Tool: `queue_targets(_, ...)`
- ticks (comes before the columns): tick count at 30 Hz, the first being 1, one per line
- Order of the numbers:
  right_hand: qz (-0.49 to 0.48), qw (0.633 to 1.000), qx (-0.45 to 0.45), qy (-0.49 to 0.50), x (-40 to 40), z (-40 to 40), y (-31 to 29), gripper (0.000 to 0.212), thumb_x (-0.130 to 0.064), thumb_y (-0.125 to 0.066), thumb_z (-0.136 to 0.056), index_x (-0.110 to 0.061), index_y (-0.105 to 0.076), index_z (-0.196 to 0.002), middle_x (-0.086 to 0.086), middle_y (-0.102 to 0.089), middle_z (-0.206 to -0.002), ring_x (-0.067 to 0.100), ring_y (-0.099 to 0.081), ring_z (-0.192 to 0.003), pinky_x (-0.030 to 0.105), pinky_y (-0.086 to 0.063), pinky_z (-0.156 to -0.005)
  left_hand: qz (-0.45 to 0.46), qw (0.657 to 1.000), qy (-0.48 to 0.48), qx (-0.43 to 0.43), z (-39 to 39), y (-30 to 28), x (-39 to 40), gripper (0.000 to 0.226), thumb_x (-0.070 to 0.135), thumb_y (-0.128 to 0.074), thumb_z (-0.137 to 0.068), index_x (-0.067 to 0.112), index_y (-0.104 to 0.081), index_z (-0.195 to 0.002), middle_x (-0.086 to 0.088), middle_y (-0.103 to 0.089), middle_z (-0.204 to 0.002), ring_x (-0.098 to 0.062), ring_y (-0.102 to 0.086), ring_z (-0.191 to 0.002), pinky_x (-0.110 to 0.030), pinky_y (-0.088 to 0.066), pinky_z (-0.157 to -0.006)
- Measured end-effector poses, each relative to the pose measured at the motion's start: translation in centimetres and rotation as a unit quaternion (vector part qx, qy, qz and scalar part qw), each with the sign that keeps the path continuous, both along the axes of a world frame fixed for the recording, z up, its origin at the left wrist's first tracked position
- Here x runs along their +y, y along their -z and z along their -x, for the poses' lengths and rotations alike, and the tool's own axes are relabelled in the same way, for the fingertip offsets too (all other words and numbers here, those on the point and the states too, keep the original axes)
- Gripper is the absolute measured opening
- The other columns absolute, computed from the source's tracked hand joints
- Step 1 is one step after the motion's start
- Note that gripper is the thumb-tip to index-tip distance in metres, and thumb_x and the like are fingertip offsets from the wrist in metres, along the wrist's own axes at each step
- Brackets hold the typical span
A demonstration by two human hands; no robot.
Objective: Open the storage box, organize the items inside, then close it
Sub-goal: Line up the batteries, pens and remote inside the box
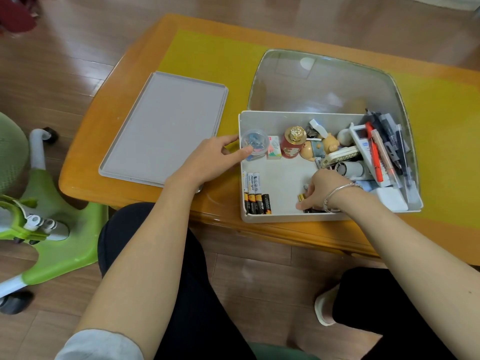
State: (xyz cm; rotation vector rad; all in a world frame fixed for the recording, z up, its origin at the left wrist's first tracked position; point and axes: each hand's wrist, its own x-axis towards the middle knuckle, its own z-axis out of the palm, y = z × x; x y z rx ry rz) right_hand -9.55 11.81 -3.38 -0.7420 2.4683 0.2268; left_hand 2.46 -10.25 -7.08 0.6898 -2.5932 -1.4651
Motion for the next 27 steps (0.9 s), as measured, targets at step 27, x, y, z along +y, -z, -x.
queue_targets(27, 0.22, 0.962, -0.148, 0.068, -2.7, -1.7, -0.5, 0.015, -0.013, -0.06, -0.083, -0.018, -0.057, -0.098, 0.004, -0.063, -0.064, 0.011, -0.06, -0.044, 0.022, -0.046, -0.039, -0.003, 1.0, 0.002, 0.0, 0.0, -0.2, -0.1, 0.072, 0.067, -0.054, -0.082, 0.029, -0.044, -0.143, 0.008, -0.071, -0.091, -0.007, -0.066, -0.086, -0.018, -0.044, -0.065)
